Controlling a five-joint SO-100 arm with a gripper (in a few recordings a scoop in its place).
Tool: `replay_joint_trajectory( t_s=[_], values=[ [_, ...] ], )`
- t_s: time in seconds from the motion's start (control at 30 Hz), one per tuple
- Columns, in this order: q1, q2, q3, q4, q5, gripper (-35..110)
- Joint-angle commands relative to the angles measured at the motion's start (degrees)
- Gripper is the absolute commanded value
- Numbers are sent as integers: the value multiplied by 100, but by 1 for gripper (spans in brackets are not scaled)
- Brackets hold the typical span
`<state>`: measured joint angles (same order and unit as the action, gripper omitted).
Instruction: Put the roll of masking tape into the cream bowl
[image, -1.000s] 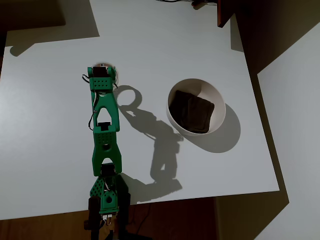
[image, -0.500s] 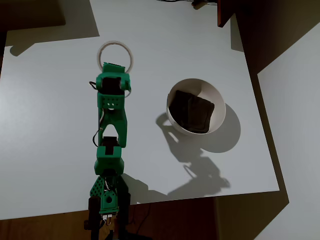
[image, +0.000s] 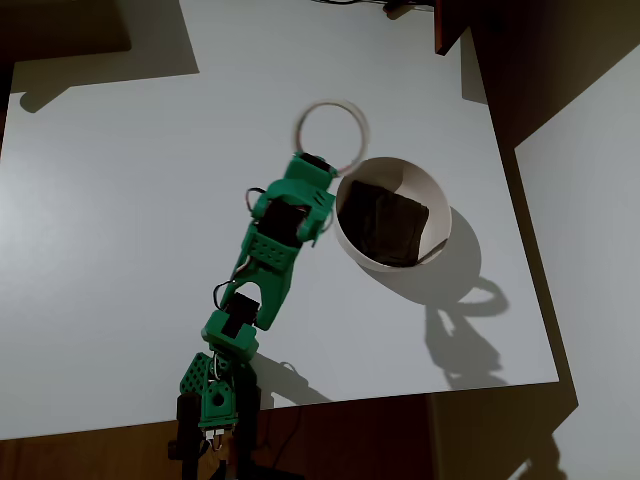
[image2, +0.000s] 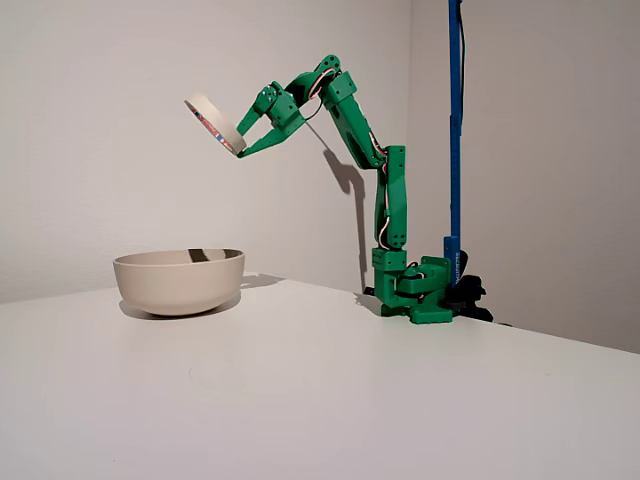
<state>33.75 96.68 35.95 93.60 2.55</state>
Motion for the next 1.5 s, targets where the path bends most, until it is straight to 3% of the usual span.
replay_joint_trajectory(
  t_s=[0.0, 0.2, 0.5, 1.23, 1.33, 1.47],
  values=[
    [976, 343, -360, -281, -229, -8],
    [2004, -396, -360, -545, -536, -8],
    [2733, -2232, -360, -1099, -826, -8],
    [2118, -3647, -360, -1072, -782, -8],
    [2083, -3647, -360, -967, -686, 7],
    [2109, -3630, -360, -940, -536, 13]
  ],
)
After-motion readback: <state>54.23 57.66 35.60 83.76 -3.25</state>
